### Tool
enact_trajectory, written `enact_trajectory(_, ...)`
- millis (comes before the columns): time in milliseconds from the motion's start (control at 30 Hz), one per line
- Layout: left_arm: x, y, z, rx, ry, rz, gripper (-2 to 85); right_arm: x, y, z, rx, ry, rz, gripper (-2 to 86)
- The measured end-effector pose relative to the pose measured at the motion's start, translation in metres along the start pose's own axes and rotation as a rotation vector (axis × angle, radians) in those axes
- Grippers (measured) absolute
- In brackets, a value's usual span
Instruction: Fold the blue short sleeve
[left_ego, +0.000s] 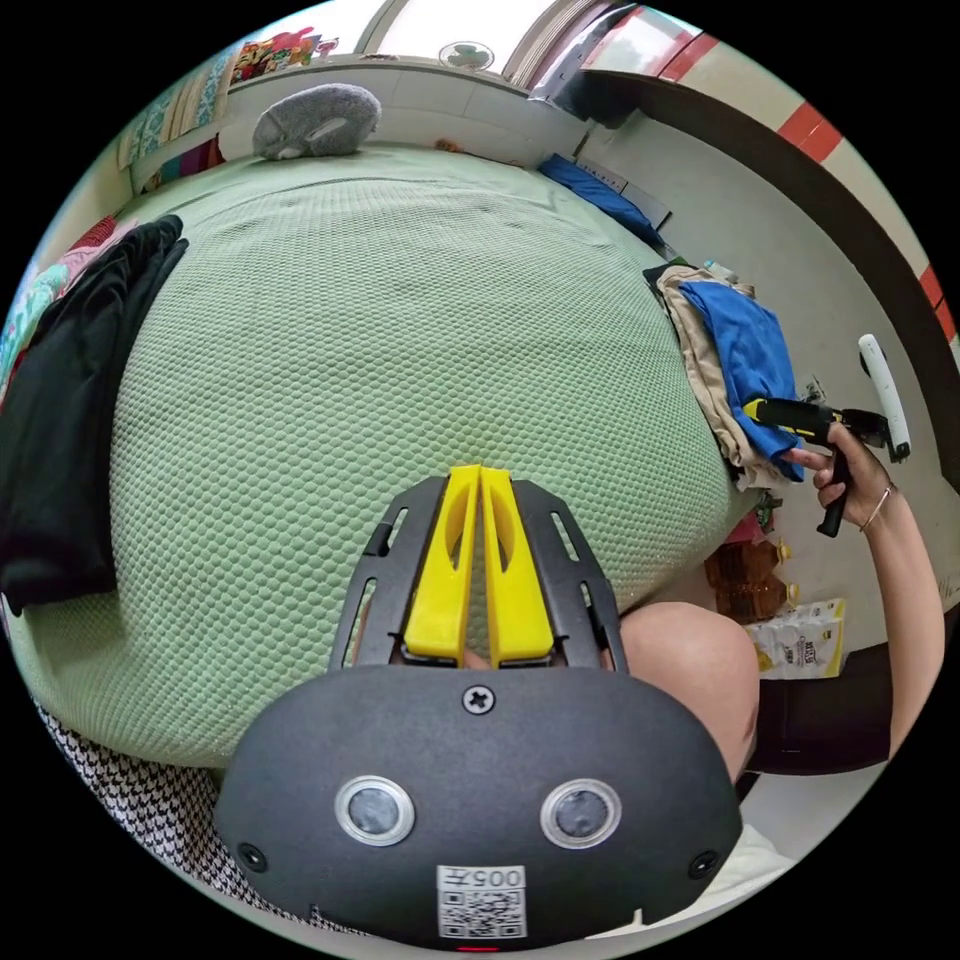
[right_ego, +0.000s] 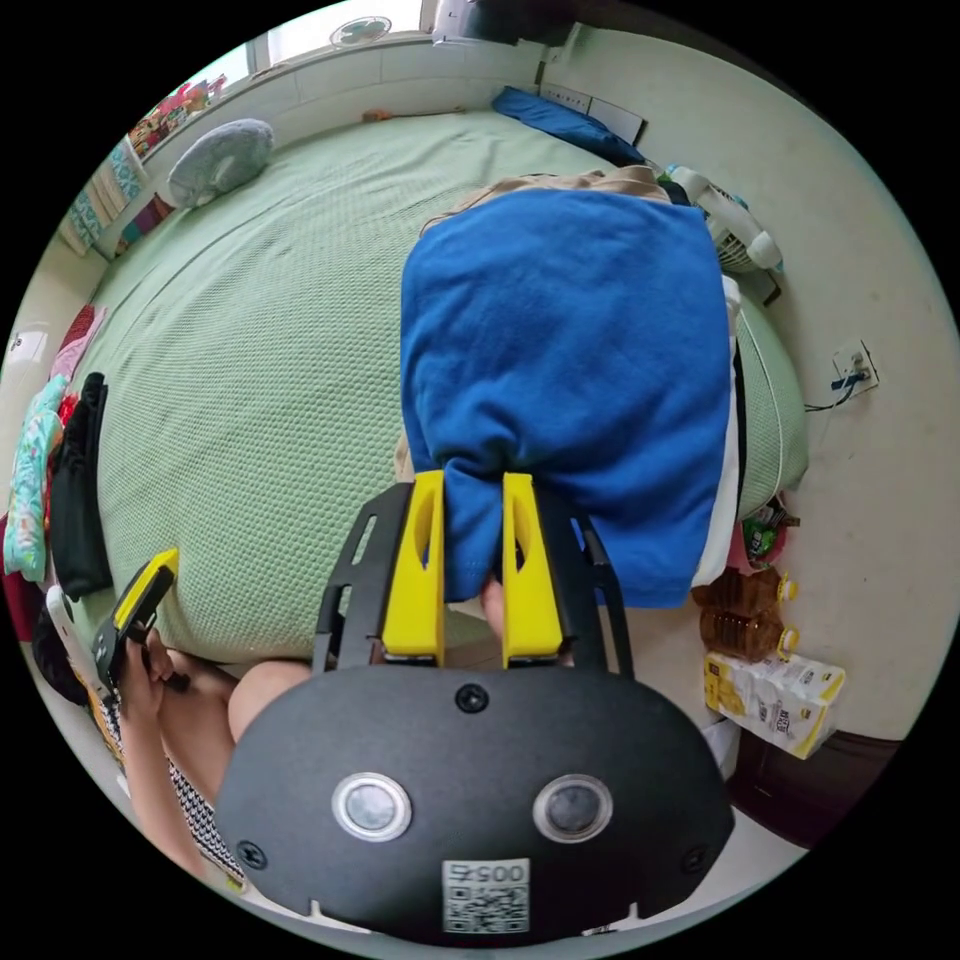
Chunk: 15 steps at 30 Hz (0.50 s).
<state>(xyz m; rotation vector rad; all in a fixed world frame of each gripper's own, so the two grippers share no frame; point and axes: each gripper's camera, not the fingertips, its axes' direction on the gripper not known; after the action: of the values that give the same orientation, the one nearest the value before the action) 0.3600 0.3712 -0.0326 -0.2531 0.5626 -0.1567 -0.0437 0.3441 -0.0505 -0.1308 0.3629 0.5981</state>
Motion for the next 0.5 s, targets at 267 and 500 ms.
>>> enact_trajectory(267, 0.002, 0.002, 0.005, 0.008, -0.031, 0.017, -0.6, 0.021, 0.008, -0.001, 0.016, -0.072, 0.046, 3.9)
enact_trajectory(500, -0.001, 0.004, 0.004, 0.011, -0.026, 0.028, -0.6, 0.026, 0.008, 0.002, -0.005, -0.039, 0.068, 3.8)
